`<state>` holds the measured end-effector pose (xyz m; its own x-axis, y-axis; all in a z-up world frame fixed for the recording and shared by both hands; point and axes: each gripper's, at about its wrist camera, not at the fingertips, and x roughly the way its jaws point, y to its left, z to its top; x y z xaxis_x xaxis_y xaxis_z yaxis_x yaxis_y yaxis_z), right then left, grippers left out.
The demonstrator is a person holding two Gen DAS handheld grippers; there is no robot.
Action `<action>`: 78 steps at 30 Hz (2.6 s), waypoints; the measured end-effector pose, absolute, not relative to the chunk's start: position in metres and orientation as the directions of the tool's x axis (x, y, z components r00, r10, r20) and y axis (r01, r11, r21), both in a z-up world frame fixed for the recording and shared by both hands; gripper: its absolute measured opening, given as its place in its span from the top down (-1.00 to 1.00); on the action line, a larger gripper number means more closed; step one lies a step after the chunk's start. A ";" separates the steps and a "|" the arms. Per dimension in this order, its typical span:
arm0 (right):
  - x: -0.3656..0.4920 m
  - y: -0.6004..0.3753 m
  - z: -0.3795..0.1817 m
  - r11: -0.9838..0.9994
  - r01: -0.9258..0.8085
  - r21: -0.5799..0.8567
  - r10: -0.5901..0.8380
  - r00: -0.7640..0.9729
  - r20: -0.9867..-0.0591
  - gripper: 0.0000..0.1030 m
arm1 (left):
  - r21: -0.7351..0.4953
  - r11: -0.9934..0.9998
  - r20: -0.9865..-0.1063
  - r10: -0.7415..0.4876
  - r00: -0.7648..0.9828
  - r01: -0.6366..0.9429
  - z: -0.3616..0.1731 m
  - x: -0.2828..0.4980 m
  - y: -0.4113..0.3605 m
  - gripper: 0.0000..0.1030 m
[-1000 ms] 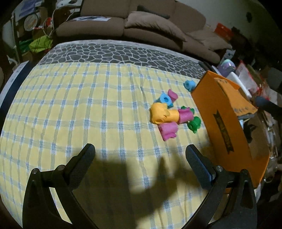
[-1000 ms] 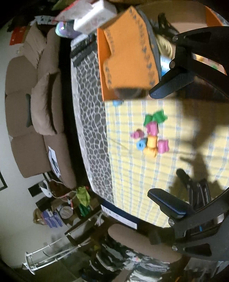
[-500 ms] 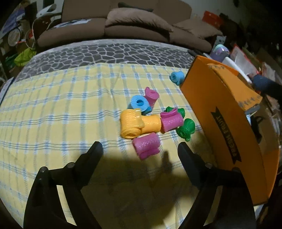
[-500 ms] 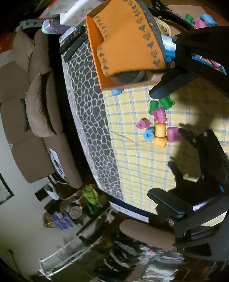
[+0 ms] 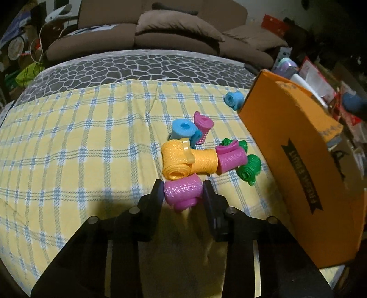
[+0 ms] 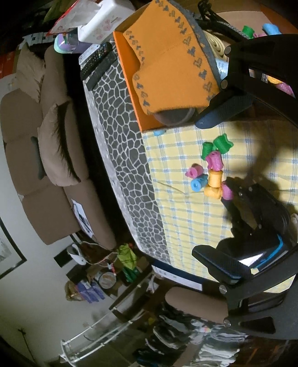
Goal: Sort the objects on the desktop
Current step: 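Move the left tool back to the hair rollers and grasp the pink roller, then lift the pink roller with the left tool while the right tool grasps the yellow roller, then carry the pink and yellow rollers over the orange box with both tools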
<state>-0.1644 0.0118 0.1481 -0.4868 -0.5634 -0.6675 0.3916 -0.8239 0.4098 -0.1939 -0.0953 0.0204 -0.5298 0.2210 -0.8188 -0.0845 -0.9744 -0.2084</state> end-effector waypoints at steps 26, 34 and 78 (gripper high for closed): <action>-0.167 -0.068 0.081 -0.843 0.483 0.237 -0.457 -0.411 -0.789 -0.32 | -0.361 -0.926 -0.776 0.231 -0.586 0.114 0.077 -0.126 -0.203 0.40; -0.178 -0.090 0.050 -0.853 0.493 0.173 -0.405 -0.414 -0.815 0.01 | -0.379 -0.920 -0.771 0.254 -0.584 0.100 0.078 -0.129 -0.210 0.40; -0.120 0.015 0.141 -0.844 0.490 0.219 -0.474 -0.488 -0.732 0.43 | -0.425 -0.900 -0.706 0.395 -0.588 -0.095 0.120 -0.126 -0.103 0.40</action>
<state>-0.1204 0.0154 0.1406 -0.4884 -0.4742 -0.7325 0.4900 -0.8436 0.2195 -0.1263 -0.1034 0.1198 -0.5876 0.3954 -0.7060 -0.0950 -0.9002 -0.4250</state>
